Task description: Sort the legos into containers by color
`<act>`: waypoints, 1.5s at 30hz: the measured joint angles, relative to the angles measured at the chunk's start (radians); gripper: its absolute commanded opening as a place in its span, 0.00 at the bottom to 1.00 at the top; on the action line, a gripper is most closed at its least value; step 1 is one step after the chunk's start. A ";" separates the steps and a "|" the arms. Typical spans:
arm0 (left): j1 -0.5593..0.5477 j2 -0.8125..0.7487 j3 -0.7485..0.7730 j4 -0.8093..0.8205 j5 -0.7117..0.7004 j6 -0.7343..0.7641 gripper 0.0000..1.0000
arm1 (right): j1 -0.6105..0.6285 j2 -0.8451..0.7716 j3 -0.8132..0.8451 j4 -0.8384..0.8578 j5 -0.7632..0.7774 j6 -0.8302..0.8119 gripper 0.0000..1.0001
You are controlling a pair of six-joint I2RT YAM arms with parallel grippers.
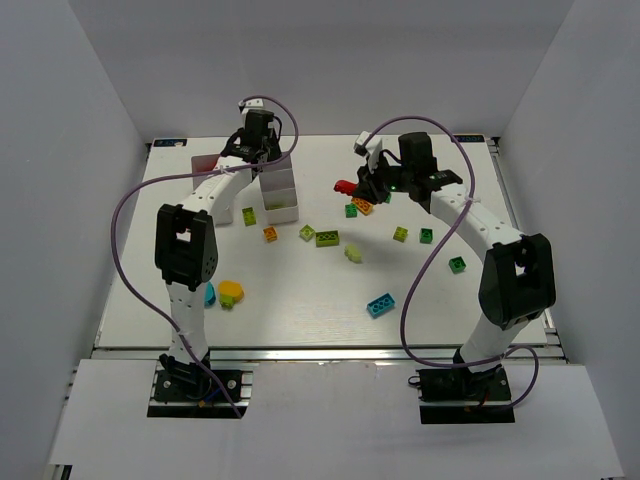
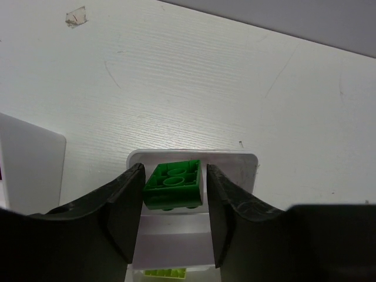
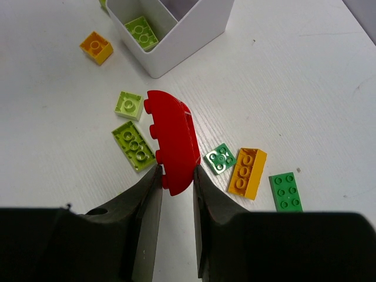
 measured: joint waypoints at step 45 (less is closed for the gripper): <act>-0.006 -0.575 -0.924 0.877 1.010 -0.700 0.74 | 0.126 -0.082 -0.101 0.106 -0.169 -0.177 0.00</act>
